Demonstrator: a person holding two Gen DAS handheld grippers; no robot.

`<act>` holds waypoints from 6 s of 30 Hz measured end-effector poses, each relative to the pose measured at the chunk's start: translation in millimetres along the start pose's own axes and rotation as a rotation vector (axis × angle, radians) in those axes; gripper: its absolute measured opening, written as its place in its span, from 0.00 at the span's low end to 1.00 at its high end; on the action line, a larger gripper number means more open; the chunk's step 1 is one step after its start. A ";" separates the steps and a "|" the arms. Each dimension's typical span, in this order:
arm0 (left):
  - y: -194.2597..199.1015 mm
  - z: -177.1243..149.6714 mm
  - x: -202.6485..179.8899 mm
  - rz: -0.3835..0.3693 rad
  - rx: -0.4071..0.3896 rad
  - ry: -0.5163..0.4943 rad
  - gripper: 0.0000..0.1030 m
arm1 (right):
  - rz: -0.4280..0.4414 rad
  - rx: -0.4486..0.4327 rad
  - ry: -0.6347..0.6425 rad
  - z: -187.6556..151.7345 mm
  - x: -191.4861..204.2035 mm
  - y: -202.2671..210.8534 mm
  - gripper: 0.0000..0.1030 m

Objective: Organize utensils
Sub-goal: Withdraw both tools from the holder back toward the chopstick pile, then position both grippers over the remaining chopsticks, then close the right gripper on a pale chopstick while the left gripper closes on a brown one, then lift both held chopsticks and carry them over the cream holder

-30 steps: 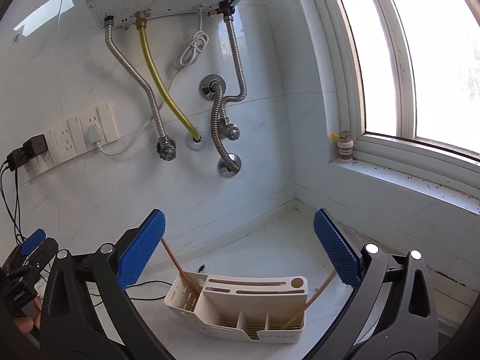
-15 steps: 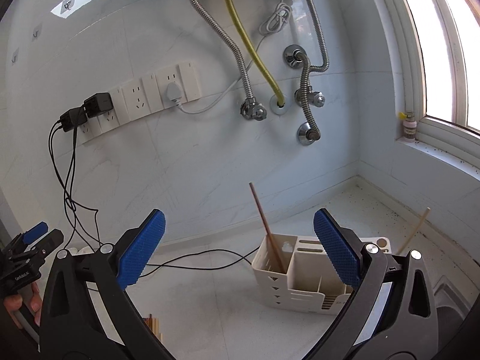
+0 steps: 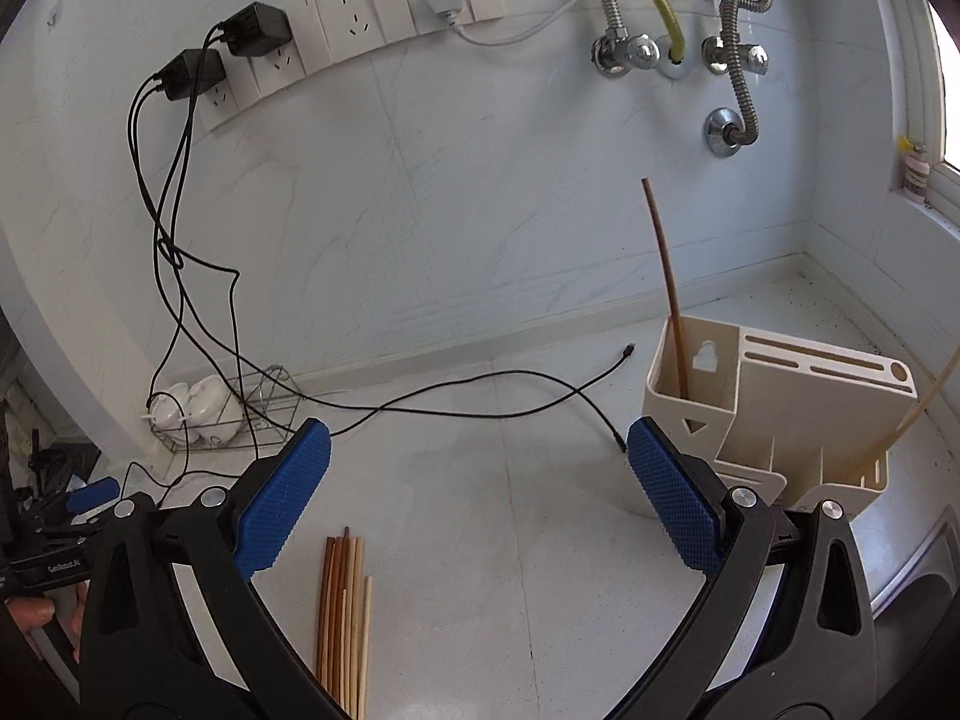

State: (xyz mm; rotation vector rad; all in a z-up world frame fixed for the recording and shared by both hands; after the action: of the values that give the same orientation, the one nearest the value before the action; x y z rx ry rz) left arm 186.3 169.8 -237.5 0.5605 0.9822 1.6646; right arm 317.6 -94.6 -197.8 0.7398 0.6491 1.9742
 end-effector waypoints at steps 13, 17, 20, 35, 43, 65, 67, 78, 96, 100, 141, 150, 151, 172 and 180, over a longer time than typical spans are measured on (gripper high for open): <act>-78.5 -56.1 4.5 -0.038 0.245 0.046 0.95 | 0.034 0.188 0.044 -52.7 24.5 -54.7 0.92; -107.7 -59.5 5.9 -0.034 0.322 0.064 0.95 | 0.022 0.257 0.089 -76.6 29.9 -66.7 0.92; -125.3 -61.9 6.7 -0.017 0.364 0.066 0.95 | 0.017 0.301 0.117 -94.4 30.9 -70.7 0.92; -166.2 -72.0 4.2 0.099 0.489 0.012 0.95 | 0.004 0.400 0.108 -130.2 18.2 -70.5 0.92; -176.8 -76.0 0.5 0.120 0.525 0.004 0.95 | 0.014 0.472 0.216 -149.8 44.3 -86.9 0.92; -204.4 -73.1 13.0 0.099 0.609 0.061 0.95 | -0.052 0.614 0.330 -185.7 79.0 -133.7 0.74; -204.9 -73.6 13.8 0.098 0.611 0.068 0.95 | -0.053 0.621 0.329 -186.9 79.9 -134.5 0.74; -200.2 -79.4 11.3 0.100 0.602 0.059 0.95 | -0.088 0.631 0.342 -189.7 79.8 -138.9 0.74; -199.2 -82.6 6.8 0.144 0.572 0.029 0.95 | -0.090 0.640 0.352 -200.3 87.1 -141.7 0.62; -198.3 -84.0 8.4 0.144 0.559 0.029 0.95 | -0.088 0.636 0.358 -201.6 88.7 -140.6 0.56; -170.5 -92.0 -26.6 -0.010 0.616 0.032 0.06 | 0.009 0.708 0.312 -198.5 85.4 -129.3 0.04; -159.7 -99.5 -26.2 -0.054 0.602 0.048 0.06 | 0.016 0.703 0.275 -195.6 77.3 -123.3 0.04; -158.1 -99.3 -27.3 -0.060 0.600 0.044 0.06 | 0.016 0.700 0.271 -194.5 76.2 -122.1 0.04; -115.9 -65.9 -11.4 -0.085 0.408 0.028 0.06 | 0.112 0.582 0.002 -161.9 50.3 -101.5 0.04; -95.9 -50.3 -25.0 -0.107 0.325 -0.005 0.06 | 0.102 0.526 -0.035 -143.6 41.8 -89.7 0.04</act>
State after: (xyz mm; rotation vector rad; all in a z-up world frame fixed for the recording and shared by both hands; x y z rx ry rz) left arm 208.6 138.3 -341.8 0.7124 1.2681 1.4172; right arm 248.0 -38.6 -347.6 1.1366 1.1500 1.8903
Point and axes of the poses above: each gripper's, at about its wrist camera, not at the fingertips, and y roughly against the way its jaws point, x to its left, z to its top, the point moved 8 cm from there along -y, roughly the way its jaws point, and after that the axes turned 6 degrees about x, right-handed, at the moved point
